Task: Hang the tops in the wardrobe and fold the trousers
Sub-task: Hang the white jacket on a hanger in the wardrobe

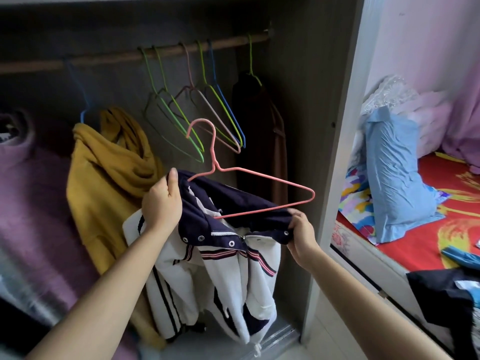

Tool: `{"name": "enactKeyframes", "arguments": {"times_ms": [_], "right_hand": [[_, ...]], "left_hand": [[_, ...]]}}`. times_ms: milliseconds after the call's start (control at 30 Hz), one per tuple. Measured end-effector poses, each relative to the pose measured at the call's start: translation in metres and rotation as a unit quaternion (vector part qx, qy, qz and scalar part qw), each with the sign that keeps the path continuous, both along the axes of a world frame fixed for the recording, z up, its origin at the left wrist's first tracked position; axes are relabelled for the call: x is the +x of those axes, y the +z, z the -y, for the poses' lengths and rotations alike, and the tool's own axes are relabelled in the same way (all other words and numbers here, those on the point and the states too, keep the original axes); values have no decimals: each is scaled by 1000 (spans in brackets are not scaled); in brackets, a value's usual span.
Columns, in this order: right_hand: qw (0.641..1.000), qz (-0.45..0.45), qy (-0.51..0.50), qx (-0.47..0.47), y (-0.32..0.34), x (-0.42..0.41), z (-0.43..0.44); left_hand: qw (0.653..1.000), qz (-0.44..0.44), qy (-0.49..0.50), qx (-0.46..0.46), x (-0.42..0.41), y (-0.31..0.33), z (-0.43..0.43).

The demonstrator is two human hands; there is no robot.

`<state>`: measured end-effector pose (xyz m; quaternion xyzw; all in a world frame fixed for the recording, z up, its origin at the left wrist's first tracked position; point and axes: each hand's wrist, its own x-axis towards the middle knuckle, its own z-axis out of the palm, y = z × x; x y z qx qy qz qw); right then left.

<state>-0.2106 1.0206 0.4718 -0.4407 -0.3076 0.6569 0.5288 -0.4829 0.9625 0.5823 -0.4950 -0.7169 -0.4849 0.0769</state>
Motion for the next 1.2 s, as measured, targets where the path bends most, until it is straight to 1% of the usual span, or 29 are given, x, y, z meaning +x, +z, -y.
{"name": "enactKeyframes", "arguments": {"times_ms": [33,100,233,300,400,533,633,667,733,767,800,833,900,933,1000,1100,1167,1200], "right_hand": [[999,8,-4,32,2,-3,0],[997,23,-25,67,10,-5,-1],[977,136,-102,131,22,-3,-7],[963,188,-94,170,20,-2,-6],[940,256,-47,220,18,-3,0],[934,289,-55,203,15,1,4],[931,300,-13,210,11,10,4],[923,319,17,216,11,16,4],[888,399,84,215,11,29,1],[871,440,105,194,11,38,-3],[868,456,113,160,12,46,-6],[877,452,111,118,13,55,-11],[920,380,98,14,20,69,-19],[935,342,93,-29,27,74,-21],[950,287,88,-89,36,81,-26],[965,232,70,-101,42,81,-29],[972,221,37,-71,50,74,-30],[971,235,23,-43,56,69,-30]], "left_hand": [[1000,1,-2,-3,0,0,-1],[1000,7,-8,-6,2,0,-2],[999,35,-37,-1,6,-4,-3],[998,52,-42,3,8,-6,-4],[996,74,-55,6,18,-8,-6],[987,138,-79,5,40,-15,-3],[994,101,-40,-17,45,-19,-4],[995,94,-25,-18,43,-18,-6],[993,111,-18,-27,35,-17,-10],[992,121,-20,-29,30,-17,-11],[992,121,-22,-30,24,-19,-11],[993,110,-23,-32,20,-21,-10],[997,55,-21,-39,17,-23,-6],[999,17,-16,-41,17,-25,-4],[997,-68,-10,-39,17,-29,-3],[984,-169,-7,-47,20,-33,-4],[973,-227,-5,-46,23,-37,-5],[967,-252,-11,-49,26,-38,-5]]}}
